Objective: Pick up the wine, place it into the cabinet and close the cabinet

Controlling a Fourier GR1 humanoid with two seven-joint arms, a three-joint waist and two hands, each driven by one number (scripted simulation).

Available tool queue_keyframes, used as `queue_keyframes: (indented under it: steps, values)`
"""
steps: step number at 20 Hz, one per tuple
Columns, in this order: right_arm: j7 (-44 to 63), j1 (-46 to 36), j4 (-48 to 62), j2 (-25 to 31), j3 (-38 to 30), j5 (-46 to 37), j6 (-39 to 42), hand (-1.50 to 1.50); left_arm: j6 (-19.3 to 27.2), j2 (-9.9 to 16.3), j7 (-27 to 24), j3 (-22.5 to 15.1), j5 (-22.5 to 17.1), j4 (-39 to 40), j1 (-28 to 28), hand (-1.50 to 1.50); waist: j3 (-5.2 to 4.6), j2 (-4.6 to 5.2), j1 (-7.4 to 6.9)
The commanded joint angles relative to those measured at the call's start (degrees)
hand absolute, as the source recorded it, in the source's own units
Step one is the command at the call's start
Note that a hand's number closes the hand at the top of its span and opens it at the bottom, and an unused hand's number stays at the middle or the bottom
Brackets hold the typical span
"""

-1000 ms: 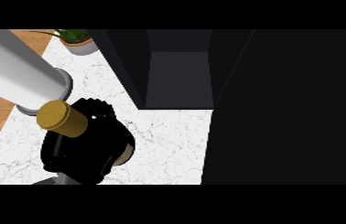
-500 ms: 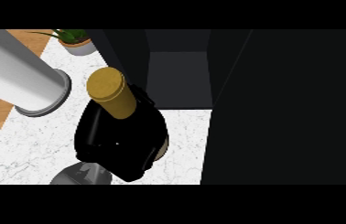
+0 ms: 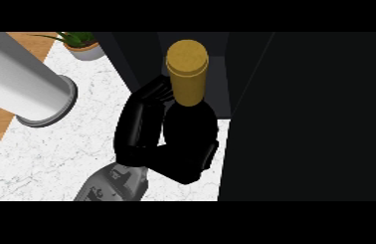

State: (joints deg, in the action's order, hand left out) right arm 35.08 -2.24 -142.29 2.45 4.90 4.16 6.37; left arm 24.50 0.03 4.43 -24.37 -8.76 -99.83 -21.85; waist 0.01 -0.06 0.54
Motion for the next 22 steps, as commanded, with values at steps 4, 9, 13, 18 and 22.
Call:
queue_keyframes:
  steps: [4, 9, 13, 18, 22]
  values:
    - [3.05, 1.27, -5.5, 0.2, -0.52, 3.71, -0.01, -1.5, 9.85, -0.03, -0.68, -4.52, -0.85, 6.03, -6.48, 1.5, -0.01, 0.02, 0.04]
    - [1.42, 1.41, -4.44, -1.75, 4.23, -1.2, -0.48, -1.5, 8.84, -0.03, -4.86, -2.99, -0.47, 12.65, -9.01, 1.5, -0.02, 0.06, 0.04]
    - [7.1, -3.34, -6.18, 1.04, -1.94, 4.7, -1.31, -1.5, 12.2, -0.03, -5.8, -4.58, -2.47, 11.74, -8.09, 1.5, -0.03, 0.04, 0.0]
    - [7.56, -1.09, -8.44, 0.51, 0.67, 2.27, -1.21, -1.5, 14.85, -0.03, -8.58, -4.06, -8.09, 17.96, -13.13, 1.5, -0.04, 0.06, 0.45]
    - [4.93, -0.72, -5.69, 1.83, -4.35, 6.97, 0.71, -1.5, 12.86, -0.03, -14.88, -3.22, -11.22, 19.06, -9.55, 1.5, -0.02, 0.08, 0.18]
